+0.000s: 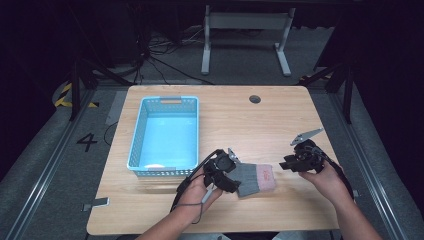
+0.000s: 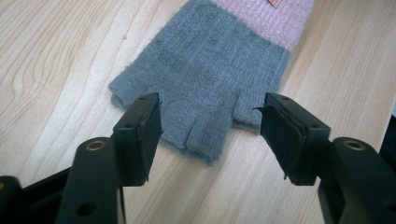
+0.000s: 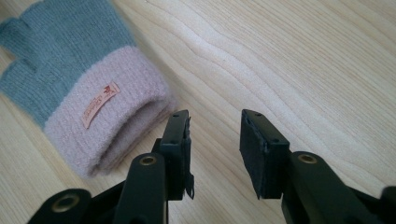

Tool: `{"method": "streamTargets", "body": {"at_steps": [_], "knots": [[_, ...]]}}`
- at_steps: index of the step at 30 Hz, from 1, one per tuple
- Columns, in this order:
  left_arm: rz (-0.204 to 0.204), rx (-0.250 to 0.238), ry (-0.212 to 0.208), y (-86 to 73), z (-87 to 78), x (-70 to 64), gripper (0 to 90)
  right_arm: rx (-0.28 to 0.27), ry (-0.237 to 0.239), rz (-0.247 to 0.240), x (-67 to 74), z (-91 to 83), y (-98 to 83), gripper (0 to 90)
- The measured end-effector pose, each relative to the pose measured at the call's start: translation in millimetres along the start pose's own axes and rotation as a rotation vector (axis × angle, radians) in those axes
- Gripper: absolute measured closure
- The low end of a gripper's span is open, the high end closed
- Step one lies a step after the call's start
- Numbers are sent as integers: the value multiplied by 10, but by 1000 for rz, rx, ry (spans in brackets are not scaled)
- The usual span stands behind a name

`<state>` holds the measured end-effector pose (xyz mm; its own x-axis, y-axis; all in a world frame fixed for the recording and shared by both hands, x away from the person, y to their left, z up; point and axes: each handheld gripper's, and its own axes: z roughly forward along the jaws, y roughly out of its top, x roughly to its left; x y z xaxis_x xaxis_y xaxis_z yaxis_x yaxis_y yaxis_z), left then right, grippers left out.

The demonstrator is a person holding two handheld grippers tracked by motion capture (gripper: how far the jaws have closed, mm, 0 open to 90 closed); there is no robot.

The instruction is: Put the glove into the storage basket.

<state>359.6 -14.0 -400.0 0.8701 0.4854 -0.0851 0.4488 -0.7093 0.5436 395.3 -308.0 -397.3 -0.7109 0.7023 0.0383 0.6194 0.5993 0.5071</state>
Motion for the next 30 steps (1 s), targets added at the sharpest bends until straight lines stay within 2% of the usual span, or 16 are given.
{"method": "streamTargets", "body": {"at_steps": [4, 6, 10, 16, 24, 30], "knots": [[0, 3, -7, 60, 52, 26, 347, -3, 1, 4, -10, -2, 0, 624], [0, 1, -29, 111, 98, 42, 340, -6, 4, 11, -13, -4, 3, 621], [7, 3, -41, 152, 162, 37, 322, -12, 8, 13, -9, -11, 1, 621], [19, 32, -65, 215, 303, 39, 306, -17, 19, 25, -24, -23, -11, 620], [58, 63, -48, 271, 473, -5, 268, -19, 33, 28, -19, -20, -5, 608], [69, 81, -40, 281, 559, 15, 252, -24, 58, 30, -20, -8, -4, 589]]}}
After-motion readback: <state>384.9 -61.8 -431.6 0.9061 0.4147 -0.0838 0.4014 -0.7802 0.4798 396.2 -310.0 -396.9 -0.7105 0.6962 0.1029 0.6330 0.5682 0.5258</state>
